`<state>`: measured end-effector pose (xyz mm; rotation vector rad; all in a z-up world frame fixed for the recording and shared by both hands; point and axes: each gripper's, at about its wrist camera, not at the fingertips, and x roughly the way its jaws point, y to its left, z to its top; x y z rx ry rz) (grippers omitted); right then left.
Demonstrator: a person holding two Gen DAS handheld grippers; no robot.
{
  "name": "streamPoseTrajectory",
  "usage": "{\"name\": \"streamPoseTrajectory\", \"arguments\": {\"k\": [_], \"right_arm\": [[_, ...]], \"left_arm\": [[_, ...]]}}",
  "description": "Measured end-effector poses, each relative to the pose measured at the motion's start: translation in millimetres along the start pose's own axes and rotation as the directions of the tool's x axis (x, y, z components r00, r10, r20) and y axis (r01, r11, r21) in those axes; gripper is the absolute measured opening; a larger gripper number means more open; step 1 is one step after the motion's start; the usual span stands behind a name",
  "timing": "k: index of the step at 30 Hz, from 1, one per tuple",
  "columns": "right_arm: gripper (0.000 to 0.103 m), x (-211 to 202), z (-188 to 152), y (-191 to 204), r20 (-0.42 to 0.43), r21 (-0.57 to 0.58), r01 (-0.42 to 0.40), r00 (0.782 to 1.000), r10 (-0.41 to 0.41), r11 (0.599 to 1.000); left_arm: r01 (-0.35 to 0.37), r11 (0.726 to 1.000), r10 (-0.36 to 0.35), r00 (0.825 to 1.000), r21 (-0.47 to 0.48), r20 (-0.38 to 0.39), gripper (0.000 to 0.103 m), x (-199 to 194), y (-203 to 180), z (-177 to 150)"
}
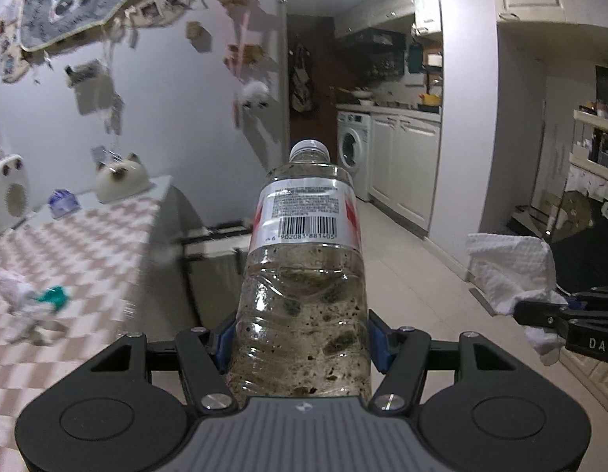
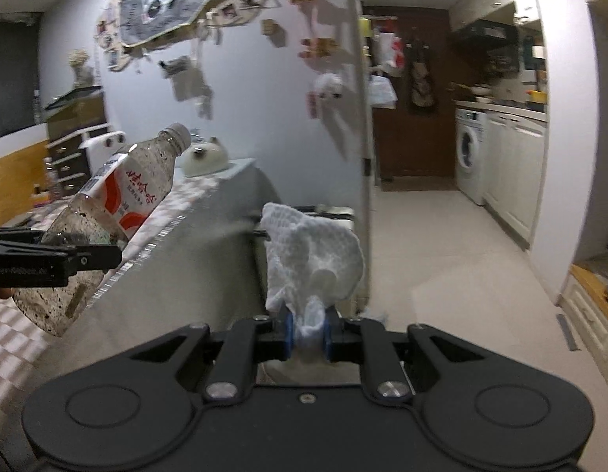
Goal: Collect trash
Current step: 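Carry the clear bottle and white tissue over the yellow wastebasket with both tools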
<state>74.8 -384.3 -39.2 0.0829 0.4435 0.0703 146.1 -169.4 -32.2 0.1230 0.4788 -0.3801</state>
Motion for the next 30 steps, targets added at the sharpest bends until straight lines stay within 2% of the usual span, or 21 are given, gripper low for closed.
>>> {"name": "streamPoseTrajectory", "arguments": {"k": [9, 15, 22, 30], "right_arm": [[0.015, 17, -32, -51, -0.039, 0.048, 0.084, 0.996, -0.082, 0.995], [0.015, 46, -57, -69, -0.087, 0.031, 0.129, 0.988, -0.126, 0.991], [0.015, 90, -87, -85, -0.152, 0.045, 0.133, 0.980, -0.124, 0.990], [0.015, 153, -123, -89, -0.205, 0.040, 0.111, 0.974, -0.101, 0.993]], "left_arm": [[0.075, 0.997, -0.077, 0.994, -0.022, -0.074, 0.063, 72, -52, -24], [0.084, 0.995, -0.091, 0.987, -0.062, -0.133, 0.063, 125, -66, -50], [0.070, 0.991, -0.092, 0.976, -0.116, -0.199, 0.063, 184, -63, -87], [0.023, 0.988, -0.059, 0.970, -0.153, -0.235, 0.063, 237, -28, -128]]}}
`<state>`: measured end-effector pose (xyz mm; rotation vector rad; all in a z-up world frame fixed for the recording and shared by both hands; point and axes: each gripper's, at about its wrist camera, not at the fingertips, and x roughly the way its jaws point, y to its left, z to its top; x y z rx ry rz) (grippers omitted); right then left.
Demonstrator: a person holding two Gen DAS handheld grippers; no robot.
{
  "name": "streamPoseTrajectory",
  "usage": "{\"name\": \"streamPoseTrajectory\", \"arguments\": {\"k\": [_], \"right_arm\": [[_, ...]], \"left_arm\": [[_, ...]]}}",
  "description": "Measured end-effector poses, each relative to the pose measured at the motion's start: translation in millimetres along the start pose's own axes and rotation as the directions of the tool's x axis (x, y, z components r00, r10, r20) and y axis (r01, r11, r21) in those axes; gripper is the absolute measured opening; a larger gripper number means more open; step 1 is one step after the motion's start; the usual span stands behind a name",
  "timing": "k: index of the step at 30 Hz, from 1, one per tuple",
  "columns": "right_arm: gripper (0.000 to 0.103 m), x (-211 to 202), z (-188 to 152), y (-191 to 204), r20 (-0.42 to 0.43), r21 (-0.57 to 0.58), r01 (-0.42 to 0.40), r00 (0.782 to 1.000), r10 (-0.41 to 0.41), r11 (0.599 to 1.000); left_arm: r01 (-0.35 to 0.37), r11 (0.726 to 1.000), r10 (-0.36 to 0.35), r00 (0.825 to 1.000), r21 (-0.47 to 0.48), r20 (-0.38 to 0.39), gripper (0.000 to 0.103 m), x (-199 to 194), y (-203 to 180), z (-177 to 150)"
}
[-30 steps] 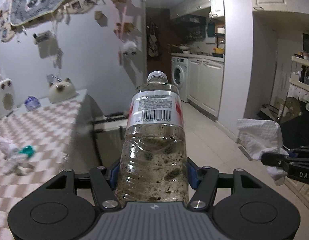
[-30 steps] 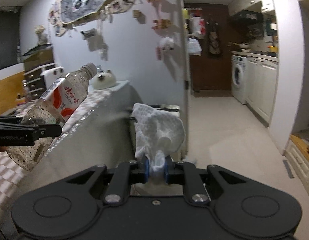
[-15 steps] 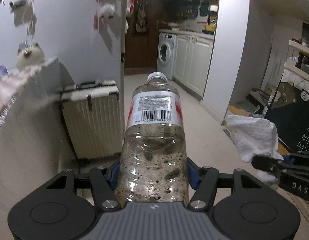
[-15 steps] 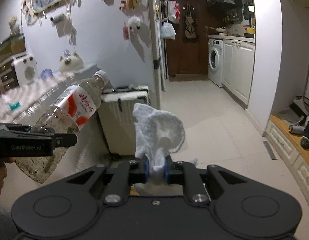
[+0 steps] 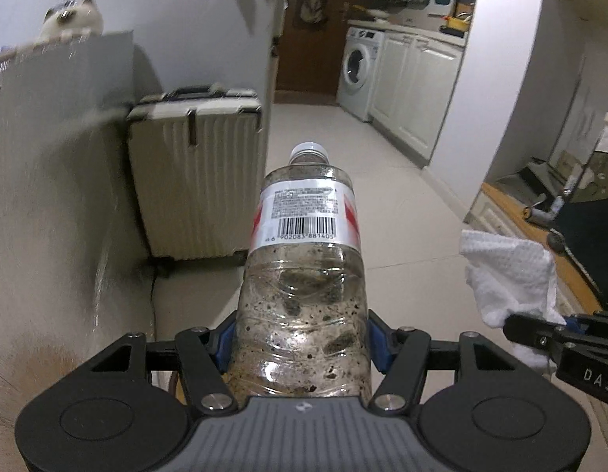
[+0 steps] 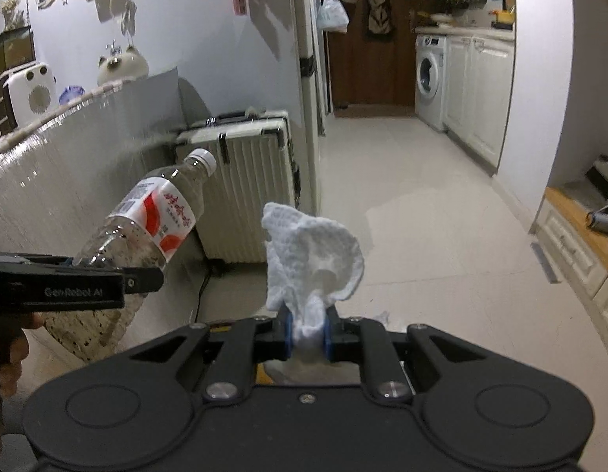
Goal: Collect trash
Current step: 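Carry the clear bottle and white tissue over the yellow wastebasket with both tools, then open the left tool to drop the bottle while the right tool drops the tissue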
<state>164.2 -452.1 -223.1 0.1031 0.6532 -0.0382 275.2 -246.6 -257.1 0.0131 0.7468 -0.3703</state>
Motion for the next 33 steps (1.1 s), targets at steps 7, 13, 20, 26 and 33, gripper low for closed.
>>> {"name": "streamPoseTrajectory", "arguments": {"k": [7, 13, 20, 26, 33], "right_arm": [[0.015, 81, -27, 22, -0.100, 0.034, -0.066, 0.993, 0.069, 0.997], [0.015, 148, -55, 41, -0.197, 0.066, -0.095, 0.975, 0.107, 0.993], [0.015, 205, -80, 50, -0.284, 0.112, -0.106, 0.950, 0.134, 0.988], [0.015, 246, -98, 50, -0.359, 0.155, -0.090, 0.923, 0.141, 0.984], [0.015, 284, -106, 50, -0.407, 0.201, -0.073, 0.901, 0.151, 0.977]], "left_arm": [[-0.050, 0.998, 0.047, 0.995, -0.038, -0.087, 0.063, 57, 51, -27], [-0.102, 0.989, 0.080, 0.978, -0.107, -0.195, 0.063, 110, 89, -55], [-0.083, 0.950, -0.036, 0.929, -0.301, -0.368, 0.063, 175, 121, -90], [-0.071, 0.927, -0.121, 0.871, -0.368, -0.475, 0.063, 217, 130, -111], [-0.076, 0.937, -0.125, 0.839, -0.341, -0.530, 0.064, 262, 132, -112]]}}
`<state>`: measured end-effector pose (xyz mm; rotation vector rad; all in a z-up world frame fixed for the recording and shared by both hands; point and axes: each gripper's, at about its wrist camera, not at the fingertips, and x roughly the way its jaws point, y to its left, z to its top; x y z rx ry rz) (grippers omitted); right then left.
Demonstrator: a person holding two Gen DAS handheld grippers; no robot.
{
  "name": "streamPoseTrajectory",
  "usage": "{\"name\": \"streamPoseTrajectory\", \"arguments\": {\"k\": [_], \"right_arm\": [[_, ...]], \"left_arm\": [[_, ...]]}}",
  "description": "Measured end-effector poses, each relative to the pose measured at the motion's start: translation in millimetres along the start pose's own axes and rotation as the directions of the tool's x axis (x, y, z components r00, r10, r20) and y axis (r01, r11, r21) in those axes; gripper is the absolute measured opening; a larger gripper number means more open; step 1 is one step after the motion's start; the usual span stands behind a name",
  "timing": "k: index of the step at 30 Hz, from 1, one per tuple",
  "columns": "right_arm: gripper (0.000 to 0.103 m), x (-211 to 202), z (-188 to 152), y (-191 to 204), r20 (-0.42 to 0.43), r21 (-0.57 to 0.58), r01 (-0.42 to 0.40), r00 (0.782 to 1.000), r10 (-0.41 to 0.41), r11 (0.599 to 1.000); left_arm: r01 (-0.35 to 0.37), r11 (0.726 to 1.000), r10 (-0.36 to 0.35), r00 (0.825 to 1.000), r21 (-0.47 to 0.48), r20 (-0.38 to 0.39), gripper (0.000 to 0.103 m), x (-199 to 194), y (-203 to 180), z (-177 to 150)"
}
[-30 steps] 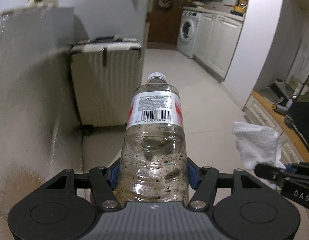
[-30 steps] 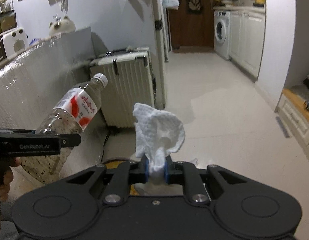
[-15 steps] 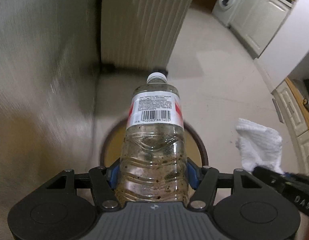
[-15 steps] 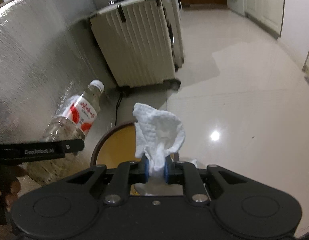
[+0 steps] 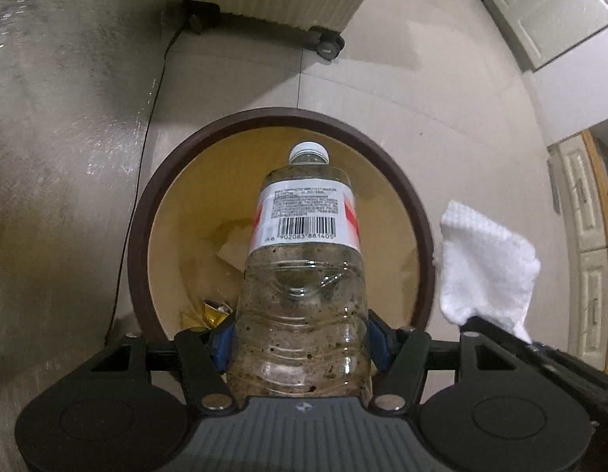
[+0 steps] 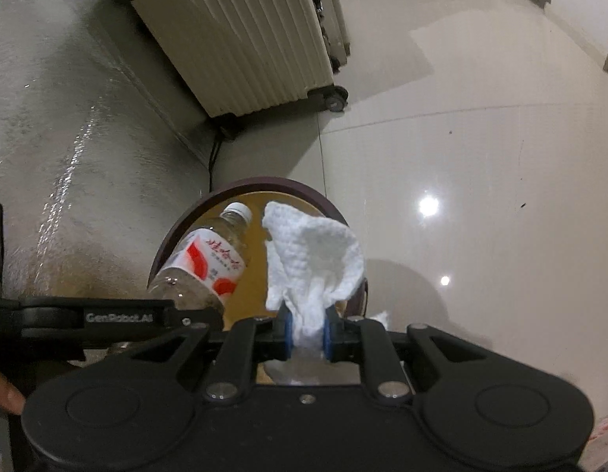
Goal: Collect trash
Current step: 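Open the left tool to drop the bottle while the right tool drops the tissue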
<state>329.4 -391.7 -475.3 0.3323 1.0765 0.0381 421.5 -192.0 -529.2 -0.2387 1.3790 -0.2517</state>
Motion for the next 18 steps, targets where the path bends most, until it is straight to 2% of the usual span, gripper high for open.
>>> {"name": "streamPoseTrajectory", "arguments": {"k": [3, 5, 6, 8, 14, 18], "right_arm": [[0.015, 10, 5, 2, -0.012, 0.015, -0.011, 1.000, 0.011, 1.000], [0.015, 18, 10, 4, -0.018, 0.026, -0.020, 1.000, 0.021, 0.999], [0.015, 26, 15, 5, -0.020, 0.029, -0.024, 0.999, 0.024, 0.999], [0.015, 34, 19, 8, -0.027, 0.032, -0.027, 0.999, 0.028, 0.999], [0.015, 50, 27, 17, -0.055, 0.023, -0.021, 0.998, 0.023, 1.000], [0.015, 54, 27, 18, -0.085, 0.036, -0.036, 0.996, 0.039, 0.999]], "left_arm": [[-0.018, 1.000, 0.018, 1.000, 0.016, -0.023, 0.067, 13, 0, 3], [-0.036, 0.999, 0.037, 0.999, 0.021, -0.033, 0.090, 17, 2, 3], [-0.034, 0.999, 0.035, 0.999, 0.025, -0.032, 0.094, 17, 2, 3], [-0.038, 0.998, 0.040, 0.999, 0.049, -0.033, 0.095, 16, 2, 3], [-0.118, 0.990, 0.121, 0.992, 0.074, -0.035, 0.097, 8, 11, -2], [-0.176, 0.976, 0.182, 0.983, 0.128, -0.036, 0.098, -2, 12, -5]]}}
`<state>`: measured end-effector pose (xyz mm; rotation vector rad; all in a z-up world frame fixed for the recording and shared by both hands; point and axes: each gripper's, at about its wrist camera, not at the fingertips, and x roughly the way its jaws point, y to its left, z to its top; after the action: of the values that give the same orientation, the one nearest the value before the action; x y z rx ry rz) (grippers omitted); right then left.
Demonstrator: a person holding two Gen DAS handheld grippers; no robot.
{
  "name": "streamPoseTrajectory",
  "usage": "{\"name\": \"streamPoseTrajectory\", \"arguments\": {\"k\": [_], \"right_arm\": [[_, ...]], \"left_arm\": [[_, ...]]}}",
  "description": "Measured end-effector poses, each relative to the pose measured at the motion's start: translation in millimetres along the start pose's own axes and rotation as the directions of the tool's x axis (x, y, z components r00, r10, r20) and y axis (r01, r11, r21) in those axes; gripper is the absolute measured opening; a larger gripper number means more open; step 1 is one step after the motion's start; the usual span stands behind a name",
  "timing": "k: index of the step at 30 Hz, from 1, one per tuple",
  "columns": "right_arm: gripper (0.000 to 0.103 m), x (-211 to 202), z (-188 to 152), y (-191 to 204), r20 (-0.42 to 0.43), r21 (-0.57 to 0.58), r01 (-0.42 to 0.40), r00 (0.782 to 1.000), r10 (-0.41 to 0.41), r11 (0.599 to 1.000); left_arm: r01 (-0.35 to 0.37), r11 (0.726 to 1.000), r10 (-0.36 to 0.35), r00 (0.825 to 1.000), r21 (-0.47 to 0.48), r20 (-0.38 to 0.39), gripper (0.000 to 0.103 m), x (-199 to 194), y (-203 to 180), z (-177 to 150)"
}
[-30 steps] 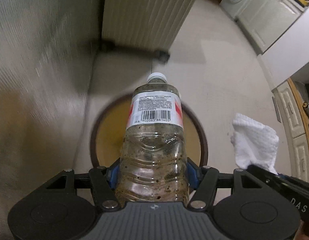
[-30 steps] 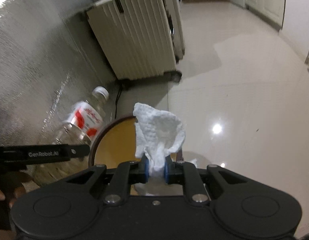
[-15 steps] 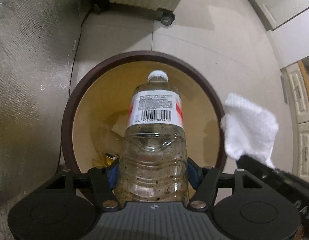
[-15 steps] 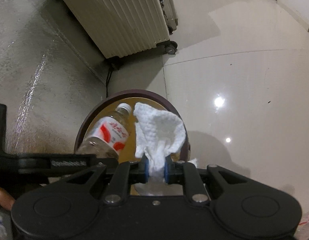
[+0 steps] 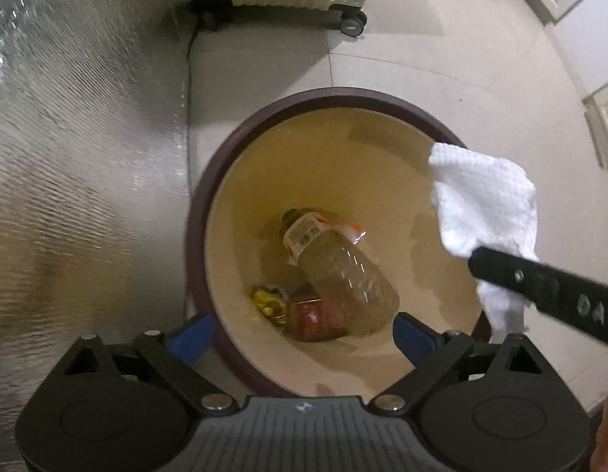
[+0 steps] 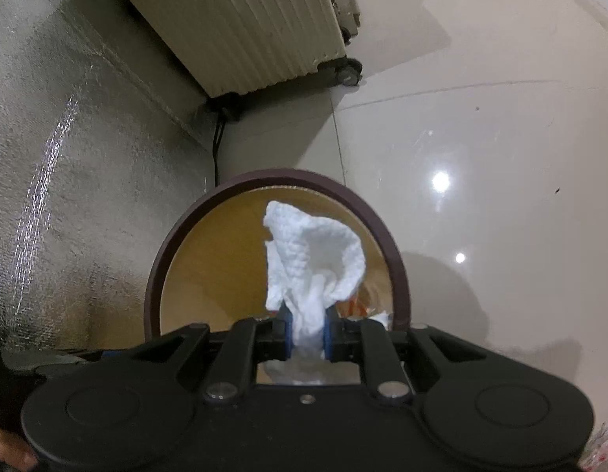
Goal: Collect trash
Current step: 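Open the left tool to drop the bottle while the right tool drops the tissue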
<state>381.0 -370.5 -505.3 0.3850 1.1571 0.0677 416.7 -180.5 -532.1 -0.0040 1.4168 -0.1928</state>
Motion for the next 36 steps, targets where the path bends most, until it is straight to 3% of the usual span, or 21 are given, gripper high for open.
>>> {"name": "streamPoseTrajectory", "arguments": {"k": [6, 11, 16, 17, 20, 22, 27, 36], "right_arm": [[0.015, 20, 5, 8, -0.045, 0.036, -0.047, 0.998, 0.049, 0.998], [0.016, 34, 12, 29, -0.048, 0.031, -0.090, 0.995, 0.092, 0.995], [0.017, 39, 15, 35, -0.046, -0.038, 0.021, 0.999, -0.023, 0.999], [0.023, 41, 15, 31, -0.046, -0.029, 0.027, 0.999, -0.028, 0.999], [0.056, 42, 13, 20, -0.036, -0.006, 0.044, 0.998, -0.045, 0.999], [0.057, 39, 10, 16, -0.027, -0.012, 0.065, 0.998, -0.065, 0.998], [0.062, 27, 8, 10, -0.054, -0.012, 0.016, 0.998, -0.016, 1.000], [0.068, -4, 1, 6, -0.056, -0.064, 0.033, 0.998, -0.037, 0.997]], "left_arm": [[-0.052, 0.997, 0.053, 0.998, 0.055, -0.017, 0.102, -11, 6, -2], [-0.059, 0.997, 0.060, 0.998, 0.043, -0.036, 0.103, -14, 17, -7], [-0.052, 0.998, 0.053, 0.998, 0.036, -0.017, 0.103, -21, 19, -9], [-0.048, 0.998, 0.049, 0.999, 0.039, -0.014, 0.103, -21, 20, -8], [-0.051, 0.998, 0.052, 0.999, 0.043, -0.015, 0.103, -20, 18, -7], [-0.053, 0.998, 0.054, 0.998, 0.044, -0.015, 0.103, -19, 16, -7], [-0.064, 0.997, 0.064, 0.998, 0.051, 0.000, 0.103, -19, 11, -6], [-0.071, 0.997, 0.070, 0.997, 0.037, 0.020, 0.103, -40, 16, -12]]}}
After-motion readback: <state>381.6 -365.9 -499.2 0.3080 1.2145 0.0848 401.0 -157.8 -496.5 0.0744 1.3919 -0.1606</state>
